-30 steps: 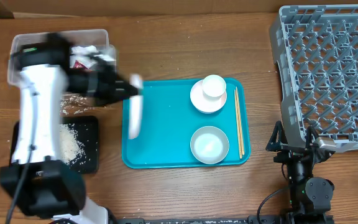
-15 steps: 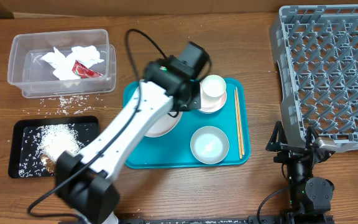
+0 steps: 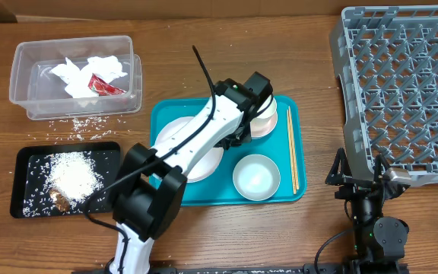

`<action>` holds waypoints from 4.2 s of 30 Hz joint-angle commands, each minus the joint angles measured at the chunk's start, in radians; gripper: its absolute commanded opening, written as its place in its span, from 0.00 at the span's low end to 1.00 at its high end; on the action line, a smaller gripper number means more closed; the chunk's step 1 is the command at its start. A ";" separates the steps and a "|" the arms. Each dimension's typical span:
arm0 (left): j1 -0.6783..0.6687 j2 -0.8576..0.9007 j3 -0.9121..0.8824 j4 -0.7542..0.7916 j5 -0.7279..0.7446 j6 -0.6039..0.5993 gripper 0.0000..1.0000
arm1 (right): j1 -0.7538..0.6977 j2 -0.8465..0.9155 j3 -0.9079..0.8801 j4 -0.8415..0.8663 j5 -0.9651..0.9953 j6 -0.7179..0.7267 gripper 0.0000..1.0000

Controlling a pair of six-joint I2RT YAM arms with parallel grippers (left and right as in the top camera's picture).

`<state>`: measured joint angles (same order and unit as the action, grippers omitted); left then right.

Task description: Sort waste into correct bins and load items into the dishwasher

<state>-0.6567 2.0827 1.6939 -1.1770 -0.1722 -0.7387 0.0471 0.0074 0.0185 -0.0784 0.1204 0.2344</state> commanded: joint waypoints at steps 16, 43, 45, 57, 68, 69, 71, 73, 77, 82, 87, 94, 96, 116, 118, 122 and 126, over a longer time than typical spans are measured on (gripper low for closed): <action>0.339 -0.111 0.528 -0.389 -0.088 0.044 1.00 | -0.003 -0.003 -0.010 0.006 0.010 -0.006 1.00; 0.995 -0.156 0.552 -0.479 -0.011 0.043 1.00 | -0.002 -0.003 -0.010 0.214 -0.476 0.840 1.00; 0.995 -0.156 0.552 -0.479 -0.011 0.043 1.00 | -0.002 -0.002 0.000 0.315 -0.471 0.840 0.99; 0.998 -0.156 0.552 -0.448 -0.148 0.043 1.00 | -0.002 0.303 0.492 -0.100 -0.341 0.403 1.00; 0.996 -0.156 0.552 -0.448 -0.148 0.043 1.00 | 0.081 1.017 1.204 -0.732 -0.372 0.047 1.00; 0.996 -0.156 0.552 -0.448 -0.148 0.043 1.00 | 0.111 1.082 1.268 -0.795 -0.355 0.044 1.00; 0.996 -0.156 0.552 -0.448 -0.149 0.043 1.00 | 0.232 1.257 1.443 -0.954 -0.248 0.041 1.00; 0.996 -0.156 0.552 -0.448 -0.148 0.043 1.00 | 0.327 1.342 1.523 -1.028 -0.148 0.042 1.00; 0.997 -0.156 0.552 -0.448 -0.149 0.043 1.00 | 0.483 1.440 1.561 -1.075 -0.049 0.042 1.00; 0.996 -0.156 0.552 -0.448 -0.148 0.043 1.00 | 0.623 1.540 1.559 -1.090 -0.087 0.050 1.00; 0.996 -0.156 0.552 -0.448 -0.148 0.043 1.00 | 0.650 1.587 1.553 -1.109 -0.232 0.050 1.00; 0.996 -0.156 0.552 -0.448 -0.149 0.043 1.00 | 0.650 1.666 1.552 -1.127 -0.396 0.054 1.00; 0.996 -0.156 0.552 -0.448 -0.148 0.043 1.00 | 0.650 1.706 1.552 -1.151 -0.396 0.083 1.00; 0.996 -0.156 0.552 -0.448 -0.148 0.043 1.00 | 0.669 1.822 1.551 -1.151 -0.382 0.219 1.00; 0.996 -0.156 0.552 -0.448 -0.148 0.043 1.00 | 0.671 1.822 1.551 -1.136 -0.388 0.219 0.99; 0.996 -0.156 0.552 -0.448 -0.148 0.043 1.00 | 0.671 1.822 1.551 -1.107 -0.387 0.219 0.95; 0.996 -0.156 0.552 -0.448 -0.148 0.043 1.00 | 0.671 1.822 1.551 -1.118 -0.384 0.220 1.00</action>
<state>0.3359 1.9305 2.2364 -1.6268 -0.3038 -0.7033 0.7139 1.8236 1.5486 -1.1915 -0.2623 0.4469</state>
